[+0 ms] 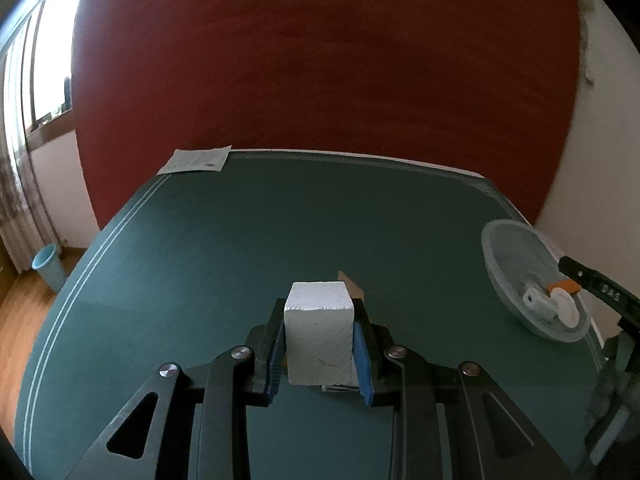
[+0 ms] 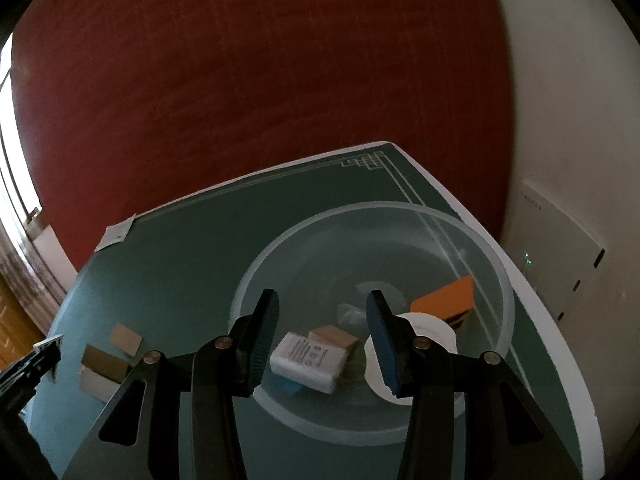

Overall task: Organize rigid objects
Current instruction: 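Lower the white cube into the bowl and open the left tool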

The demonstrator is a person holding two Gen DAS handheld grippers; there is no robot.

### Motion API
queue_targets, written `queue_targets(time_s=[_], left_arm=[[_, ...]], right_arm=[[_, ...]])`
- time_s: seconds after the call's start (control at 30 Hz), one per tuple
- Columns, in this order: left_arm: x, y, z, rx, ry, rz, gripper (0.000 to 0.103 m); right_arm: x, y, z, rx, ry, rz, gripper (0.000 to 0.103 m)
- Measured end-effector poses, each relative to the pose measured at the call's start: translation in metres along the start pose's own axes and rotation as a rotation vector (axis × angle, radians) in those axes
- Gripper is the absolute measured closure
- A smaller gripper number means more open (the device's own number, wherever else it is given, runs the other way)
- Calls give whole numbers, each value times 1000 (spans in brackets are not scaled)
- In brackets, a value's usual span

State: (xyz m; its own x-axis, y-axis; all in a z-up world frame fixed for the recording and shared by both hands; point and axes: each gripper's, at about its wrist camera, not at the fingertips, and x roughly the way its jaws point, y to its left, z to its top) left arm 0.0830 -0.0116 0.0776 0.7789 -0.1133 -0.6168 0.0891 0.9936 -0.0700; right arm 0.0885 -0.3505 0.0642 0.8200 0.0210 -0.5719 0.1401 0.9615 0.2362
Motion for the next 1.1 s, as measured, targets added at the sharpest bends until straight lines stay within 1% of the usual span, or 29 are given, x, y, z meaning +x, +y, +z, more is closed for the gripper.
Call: queue_targets(time_s=[0.17, 0.33, 0.47, 0.6, 0.83, 1.1], left_arm=[[5, -15, 5, 29, 4, -10, 72], [12, -36, 9, 70, 9, -26, 72], [18, -60, 13, 113, 11, -53, 72], [24, -84, 18, 154, 7, -78, 72], [48, -130, 31, 203, 39, -132, 72], [69, -173, 42, 243, 52, -160, 72]], right_arm=[[-8, -12, -11, 21, -10, -7, 56], [-14, -28, -20, 31, -12, -40, 55], [-13, -39, -23, 39, -1, -51, 55], [-15, -44, -25, 41, -10, -66, 55], [-17, -55, -28, 71, -13, -99, 54], [-25, -62, -27, 83, -65, -147, 54]])
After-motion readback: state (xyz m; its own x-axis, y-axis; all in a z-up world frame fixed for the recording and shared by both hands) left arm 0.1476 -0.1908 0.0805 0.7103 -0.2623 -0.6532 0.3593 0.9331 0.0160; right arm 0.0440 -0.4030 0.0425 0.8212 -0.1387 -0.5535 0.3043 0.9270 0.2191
